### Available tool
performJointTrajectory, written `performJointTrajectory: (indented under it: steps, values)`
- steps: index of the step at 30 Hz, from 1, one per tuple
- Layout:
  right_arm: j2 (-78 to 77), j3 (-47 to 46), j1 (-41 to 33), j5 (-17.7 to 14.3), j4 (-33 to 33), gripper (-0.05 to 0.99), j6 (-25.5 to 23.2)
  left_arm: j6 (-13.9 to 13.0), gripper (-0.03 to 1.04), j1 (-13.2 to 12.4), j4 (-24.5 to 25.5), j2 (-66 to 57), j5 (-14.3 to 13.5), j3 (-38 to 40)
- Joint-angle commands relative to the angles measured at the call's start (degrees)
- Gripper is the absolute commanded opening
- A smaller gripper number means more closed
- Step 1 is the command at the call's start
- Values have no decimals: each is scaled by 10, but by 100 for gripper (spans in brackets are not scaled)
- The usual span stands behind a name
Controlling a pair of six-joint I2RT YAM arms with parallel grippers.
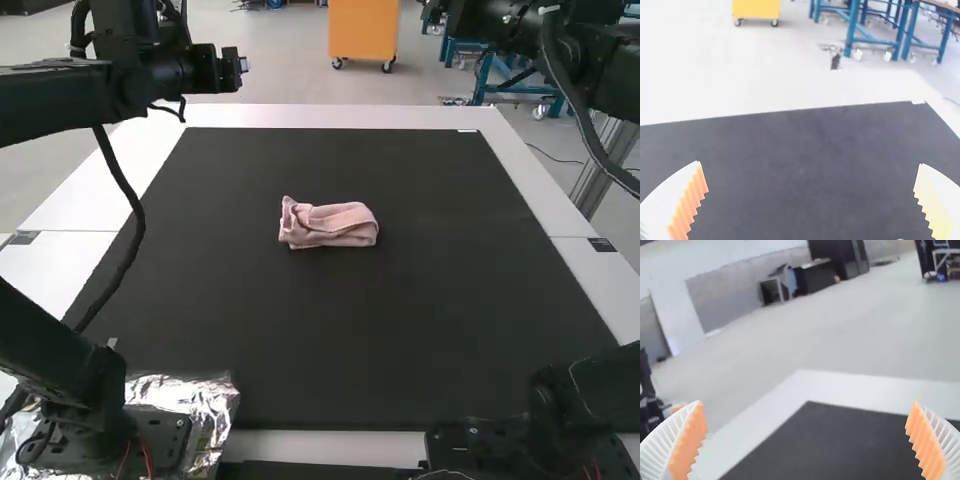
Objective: Fold the towel.
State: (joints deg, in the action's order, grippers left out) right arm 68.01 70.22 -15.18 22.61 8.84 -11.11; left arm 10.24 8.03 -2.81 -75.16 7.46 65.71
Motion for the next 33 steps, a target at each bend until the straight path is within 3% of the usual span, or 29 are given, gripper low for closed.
performJointTrajectory:
  steps: [1, 10, 15, 19, 21, 22, 24, 25, 28, 32, 33]
  values:
    - [-123, -62, 31, -6, 4, 91, -49, -16, 97, -8, -5, 78, -16, -20]
    - [-444, -191, 125, 36, -41, 91, -91, -20, 97, -59, 9, 331, -12, -102]
    - [-605, -228, 136, 39, -75, 91, -114, -18, 97, -84, 16, 518, -15, -174]
    - [-684, -213, 133, 35, -152, 91, -102, -18, 97, -105, 36, 693, -23, -233]
    - [-675, -160, 131, 22, -276, 91, -51, -19, 97, -117, 42, 763, -31, -252]
    - [-677, -144, 128, 2, -312, 91, -11, -18, 97, -124, 88, 749, -31, -247]
    - [-677, -145, 126, -23, -321, 91, 14, -19, 97, -137, 181, 755, -39, -219]
    - [-677, -159, 125, -41, -319, 91, 46, -19, 97, -144, 178, 752, -39, -226]
    - [-677, -250, 125, -79, -275, 91, 162, -33, 97, -159, 108, 752, -24, -289]
    - [-677, -415, 123, -155, -132, 91, 142, -63, 97, -162, -18, 752, 59, -437]
    - [-677, -453, 123, -155, -104, 91, 132, -66, 97, -161, -60, 752, 65, -478]
